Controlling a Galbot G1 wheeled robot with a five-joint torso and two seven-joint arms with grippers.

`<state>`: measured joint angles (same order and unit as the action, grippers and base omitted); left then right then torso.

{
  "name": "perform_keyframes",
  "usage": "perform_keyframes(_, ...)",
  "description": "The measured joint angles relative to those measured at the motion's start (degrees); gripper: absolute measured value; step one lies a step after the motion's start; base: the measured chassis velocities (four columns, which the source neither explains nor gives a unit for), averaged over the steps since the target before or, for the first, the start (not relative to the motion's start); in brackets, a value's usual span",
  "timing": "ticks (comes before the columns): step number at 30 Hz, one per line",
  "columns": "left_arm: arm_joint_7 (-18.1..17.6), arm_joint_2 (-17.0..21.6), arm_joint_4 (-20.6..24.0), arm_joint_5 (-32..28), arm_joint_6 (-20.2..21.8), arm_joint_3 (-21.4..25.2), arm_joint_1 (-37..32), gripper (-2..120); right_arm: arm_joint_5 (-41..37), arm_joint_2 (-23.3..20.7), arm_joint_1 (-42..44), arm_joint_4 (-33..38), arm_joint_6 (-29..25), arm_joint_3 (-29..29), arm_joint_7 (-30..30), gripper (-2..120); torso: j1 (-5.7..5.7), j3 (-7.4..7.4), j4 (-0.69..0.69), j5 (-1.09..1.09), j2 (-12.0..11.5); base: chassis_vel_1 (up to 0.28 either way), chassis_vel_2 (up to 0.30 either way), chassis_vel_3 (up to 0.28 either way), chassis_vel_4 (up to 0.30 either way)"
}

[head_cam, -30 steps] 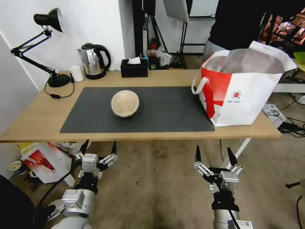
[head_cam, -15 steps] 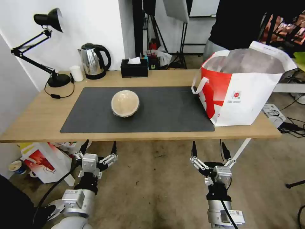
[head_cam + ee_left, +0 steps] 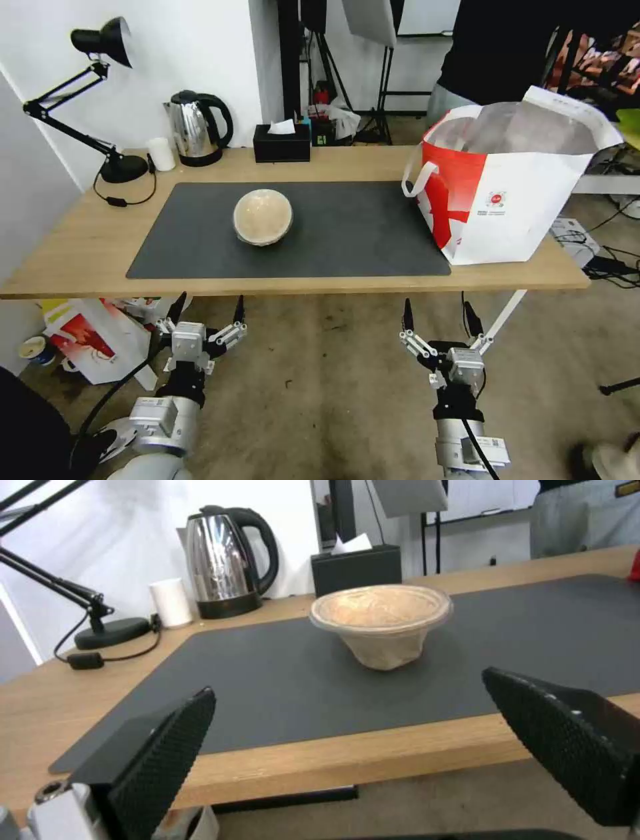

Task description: Pick up the trash from the table and place it into the takeout bag.

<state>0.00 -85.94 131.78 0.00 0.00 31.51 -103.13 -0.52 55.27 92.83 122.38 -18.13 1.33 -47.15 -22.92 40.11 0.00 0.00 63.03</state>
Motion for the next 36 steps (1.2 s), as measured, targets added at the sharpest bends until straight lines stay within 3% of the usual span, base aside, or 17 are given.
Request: perform_keyframes(36, 0.00, 0.00, 0.00, 0.00, 0.00, 0.00, 0.00, 100, 2.56, -0.93, 2.37, 1.72, 0.77, 1.49, 1.04, 100, 0.00, 0.00, 0.00, 0.00, 0.00, 0.000, 0.000, 0.000, 0.000)
